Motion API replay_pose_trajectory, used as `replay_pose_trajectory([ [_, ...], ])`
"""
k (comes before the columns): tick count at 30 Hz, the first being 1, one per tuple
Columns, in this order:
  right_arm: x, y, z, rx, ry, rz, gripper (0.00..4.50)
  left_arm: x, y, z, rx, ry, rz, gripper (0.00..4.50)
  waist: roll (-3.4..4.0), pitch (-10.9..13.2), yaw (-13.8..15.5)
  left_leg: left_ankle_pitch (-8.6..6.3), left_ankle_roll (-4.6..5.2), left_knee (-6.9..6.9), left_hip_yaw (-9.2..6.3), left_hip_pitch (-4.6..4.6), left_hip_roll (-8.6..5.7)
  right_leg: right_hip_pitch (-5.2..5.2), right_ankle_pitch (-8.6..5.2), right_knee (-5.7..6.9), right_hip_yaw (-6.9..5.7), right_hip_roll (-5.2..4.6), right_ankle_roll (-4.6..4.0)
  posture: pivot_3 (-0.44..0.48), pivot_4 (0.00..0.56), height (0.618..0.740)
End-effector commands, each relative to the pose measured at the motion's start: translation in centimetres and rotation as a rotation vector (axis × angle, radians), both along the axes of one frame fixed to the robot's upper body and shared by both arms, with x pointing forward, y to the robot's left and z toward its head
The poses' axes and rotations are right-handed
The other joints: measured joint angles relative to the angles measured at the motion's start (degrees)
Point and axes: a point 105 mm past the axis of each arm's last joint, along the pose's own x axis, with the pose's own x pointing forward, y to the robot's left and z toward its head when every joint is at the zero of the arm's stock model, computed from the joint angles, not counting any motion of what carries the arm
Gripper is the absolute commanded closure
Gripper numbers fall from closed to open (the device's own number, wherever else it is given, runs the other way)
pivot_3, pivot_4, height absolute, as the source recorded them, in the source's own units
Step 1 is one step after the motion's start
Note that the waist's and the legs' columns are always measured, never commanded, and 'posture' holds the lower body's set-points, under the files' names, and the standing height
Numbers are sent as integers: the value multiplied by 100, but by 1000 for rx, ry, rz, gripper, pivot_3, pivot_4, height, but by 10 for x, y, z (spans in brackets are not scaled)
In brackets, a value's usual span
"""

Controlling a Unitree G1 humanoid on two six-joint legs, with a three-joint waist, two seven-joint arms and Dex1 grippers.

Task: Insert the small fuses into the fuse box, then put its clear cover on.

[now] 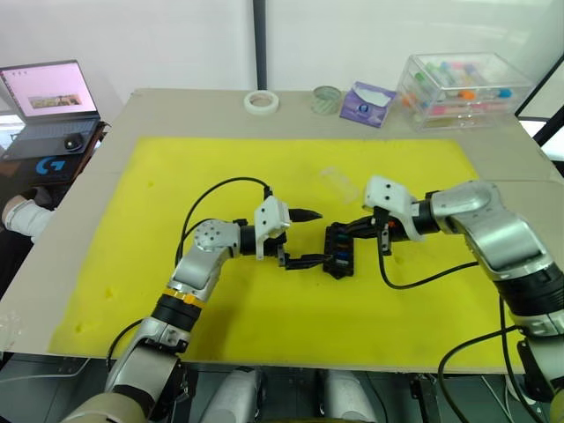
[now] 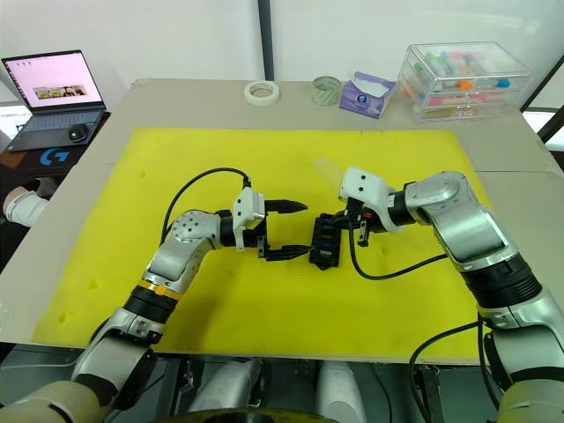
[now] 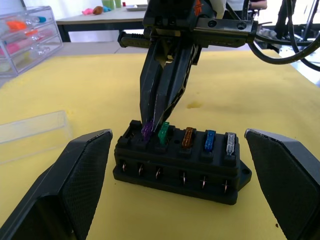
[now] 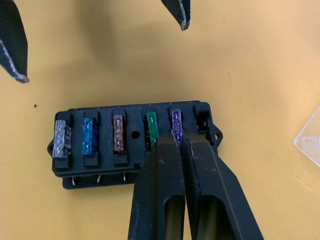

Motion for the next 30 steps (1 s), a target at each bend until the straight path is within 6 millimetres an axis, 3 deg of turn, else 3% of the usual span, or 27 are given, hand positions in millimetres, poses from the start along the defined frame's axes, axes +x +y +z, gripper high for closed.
replay_pose_trajectory([
  [1,2,3,12,19,-39,4,4500,-1,-1,7,-7,-35,-7,27,0,0,1,0,0,0,0,0,0,0,0,0,0,0,0,0,150,740],
  [21,2,3,6,-31,-31,7,4500,0,0,6,-5,-35,-3,27,0,0,-2,0,0,0,0,0,0,0,0,0,0,0,0,0,150,740],
  [27,2,3,7,-25,-36,6,2943,0,1,6,-4,-35,-3,0,0,0,-1,0,0,0,0,0,0,0,0,1,0,0,0,0,150,740],
  [30,2,3,7,-20,-35,6,2943,0,1,6,-3,-37,-4,0,0,0,-2,0,0,0,0,0,0,0,0,1,0,0,0,0,150,740],
])
